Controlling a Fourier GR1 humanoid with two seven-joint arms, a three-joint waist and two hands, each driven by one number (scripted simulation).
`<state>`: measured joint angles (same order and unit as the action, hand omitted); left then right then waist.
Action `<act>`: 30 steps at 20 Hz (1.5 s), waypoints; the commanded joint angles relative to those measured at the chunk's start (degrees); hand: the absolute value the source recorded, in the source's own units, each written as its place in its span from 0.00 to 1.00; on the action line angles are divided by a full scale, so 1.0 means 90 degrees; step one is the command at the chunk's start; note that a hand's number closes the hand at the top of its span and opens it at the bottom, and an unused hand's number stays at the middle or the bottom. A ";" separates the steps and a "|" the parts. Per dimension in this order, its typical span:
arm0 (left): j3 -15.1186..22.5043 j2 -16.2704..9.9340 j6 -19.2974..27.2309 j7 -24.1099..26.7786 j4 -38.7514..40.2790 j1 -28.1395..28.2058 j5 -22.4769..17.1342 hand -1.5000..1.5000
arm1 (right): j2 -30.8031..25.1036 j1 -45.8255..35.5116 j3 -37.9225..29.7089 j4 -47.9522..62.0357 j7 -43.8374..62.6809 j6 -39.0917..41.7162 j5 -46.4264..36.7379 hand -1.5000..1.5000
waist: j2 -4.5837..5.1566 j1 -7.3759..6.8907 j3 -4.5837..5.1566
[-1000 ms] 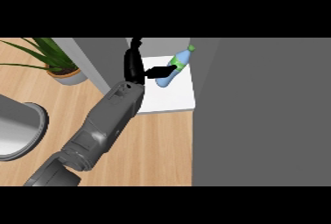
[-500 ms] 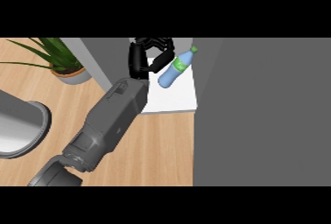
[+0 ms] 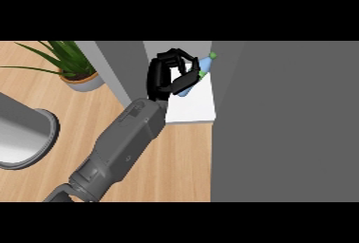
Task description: Pick up the bottled water, place it into the cabinet and close the cabinet
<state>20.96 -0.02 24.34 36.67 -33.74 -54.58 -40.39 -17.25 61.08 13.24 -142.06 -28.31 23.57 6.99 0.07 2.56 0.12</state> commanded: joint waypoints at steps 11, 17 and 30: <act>0.2112 -0.0375 -0.0456 -0.0419 -0.3791 0.3310 -0.0457 0.00 | 0.0149 0.0695 0.0542 -0.1190 0.0340 -0.0466 -0.0575 0.00 | -0.0125 -0.0422 0.0002; 0.2415 -0.1400 -0.0015 -0.0152 -0.5443 0.5147 -0.0297 0.00 | 0.0024 0.0885 0.0443 -0.0925 -0.0183 -0.0406 -0.0575 0.00 | -0.0129 -0.0461 -0.0006; 0.2229 -0.3437 -0.1265 0.0905 -0.7160 0.7290 -0.0380 0.00 | -0.1630 -0.0393 0.0939 -0.1347 0.0328 0.0601 -0.1955 1.00 | -0.0115 -0.0680 0.0045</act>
<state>42.15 -25.84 16.44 42.06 -94.86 6.33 -43.43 -28.24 59.66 21.76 -143.03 -29.92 28.00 -0.61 -0.97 -3.21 0.38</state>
